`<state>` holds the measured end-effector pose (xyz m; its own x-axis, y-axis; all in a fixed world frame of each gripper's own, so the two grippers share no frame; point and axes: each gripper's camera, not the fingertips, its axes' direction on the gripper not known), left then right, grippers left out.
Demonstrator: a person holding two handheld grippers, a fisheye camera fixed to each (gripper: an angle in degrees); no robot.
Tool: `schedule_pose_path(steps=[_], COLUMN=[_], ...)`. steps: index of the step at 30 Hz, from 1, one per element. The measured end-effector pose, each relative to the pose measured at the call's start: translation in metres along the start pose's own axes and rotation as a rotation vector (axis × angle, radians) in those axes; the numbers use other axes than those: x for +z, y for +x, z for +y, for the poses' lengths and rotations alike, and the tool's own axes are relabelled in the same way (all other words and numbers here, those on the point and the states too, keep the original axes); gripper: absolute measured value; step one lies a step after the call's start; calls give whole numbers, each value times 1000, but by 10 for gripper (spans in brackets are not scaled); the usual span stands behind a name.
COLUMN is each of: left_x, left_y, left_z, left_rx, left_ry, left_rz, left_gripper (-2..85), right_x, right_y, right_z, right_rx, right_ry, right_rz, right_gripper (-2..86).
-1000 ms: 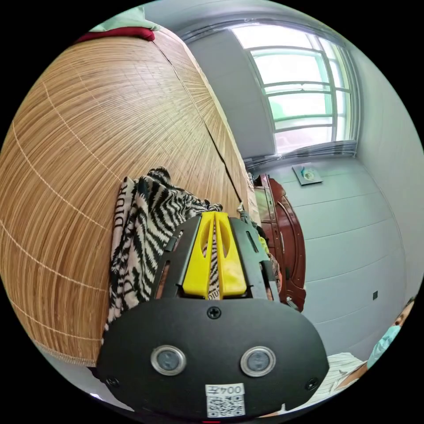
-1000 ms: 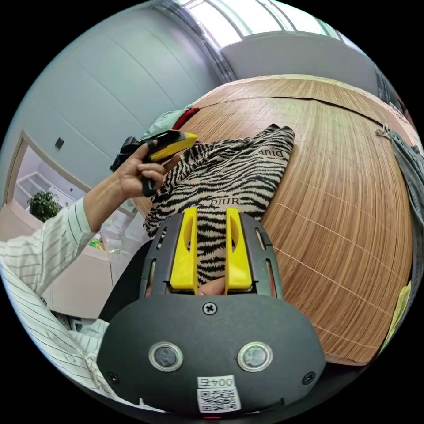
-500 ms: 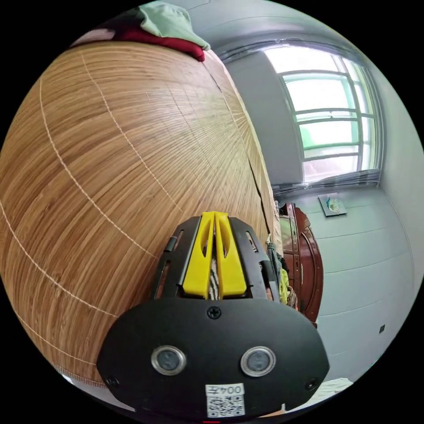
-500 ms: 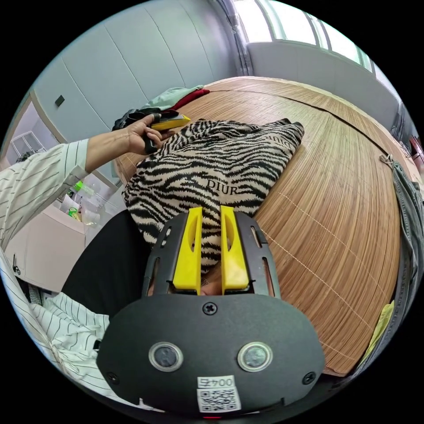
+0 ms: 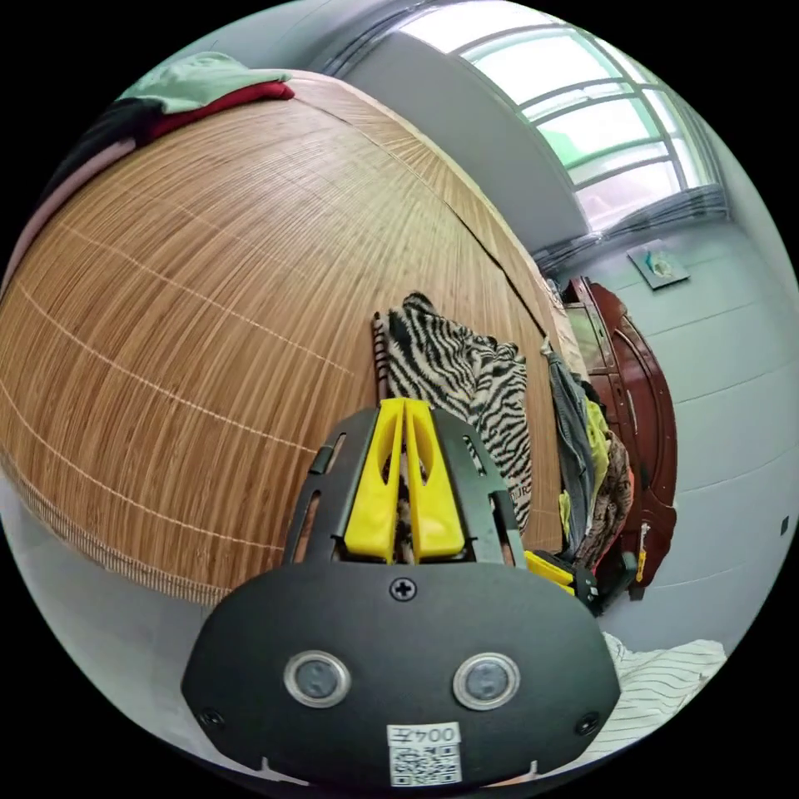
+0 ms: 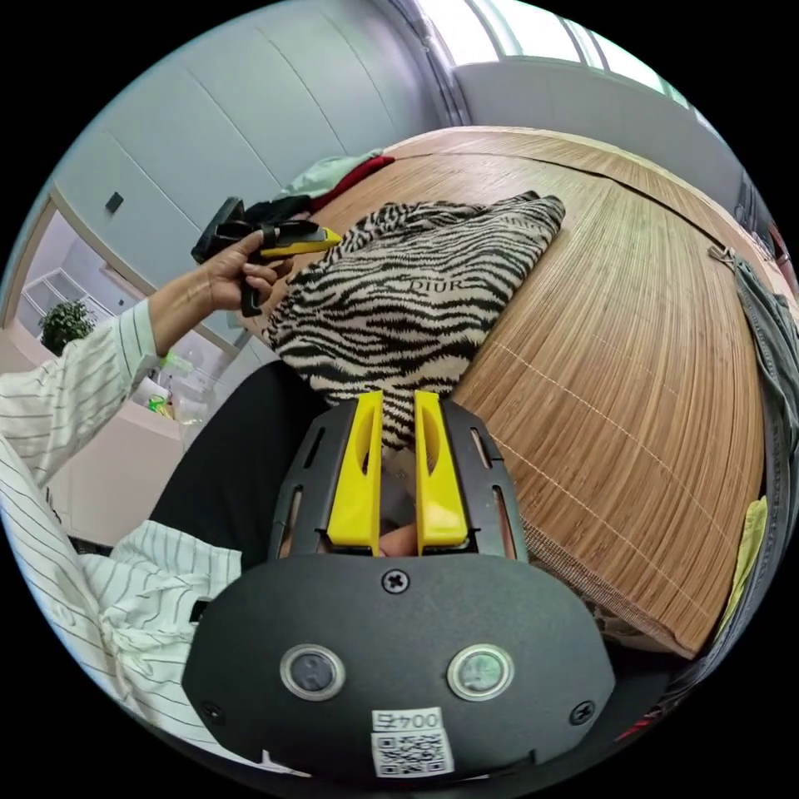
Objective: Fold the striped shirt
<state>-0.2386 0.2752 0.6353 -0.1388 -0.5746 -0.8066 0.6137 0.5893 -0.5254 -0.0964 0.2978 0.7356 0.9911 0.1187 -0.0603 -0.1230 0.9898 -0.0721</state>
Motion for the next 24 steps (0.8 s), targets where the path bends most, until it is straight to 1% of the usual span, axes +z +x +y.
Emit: schedule_pose_path(steps=[1, 2, 4, 5, 7, 10, 15, 17, 19, 20, 24], left_x=[-6, -7, 10, 18, 58, 100, 135, 137, 131, 129, 124], left_y=[11, 18, 48, 54, 66, 73, 73, 61, 37, 30, -8], left_z=[-3, -6, -24, -28, -46, -60, -82, -90, -96, -97, -91], left_rx=[24, 46, 139, 157, 167, 139, 94, 64, 6, -12, -114], left_ry=[51, 54, -4, -25, -132, -185, -179, -167, -128, -117, -43], left_rz=[30, 34, 4, -4, 35, 57, 1, -42, 20, 40, 208], left_gripper=[1, 1, 1, 1, 1, 1, 1, 0, 0, 0, 0], right_x=[-12, -23, -33, -33, -30, -8, 39, 64, 77, 74, 67], right_y=[3, 8, 19, 29, 44, 61, 50, 55, 64, 70, 94], right_z=[-4, -11, -31, -49, -78, -132, -201, -214, -208, -199, -188], right_rx=[17, 30, 55, 82, 112, 132, -20, -72, -108, -119, -64], right_ry=[29, 72, 97, 103, 119, 74, -22, -120, -161, -99, -39], right_rz=[-26, -28, 1, 24, 47, 75, 189, 249, 293, 259, 149], right_gripper=[73, 73, 71, 70, 67, 66, 75, 78, 76, 73, 59])
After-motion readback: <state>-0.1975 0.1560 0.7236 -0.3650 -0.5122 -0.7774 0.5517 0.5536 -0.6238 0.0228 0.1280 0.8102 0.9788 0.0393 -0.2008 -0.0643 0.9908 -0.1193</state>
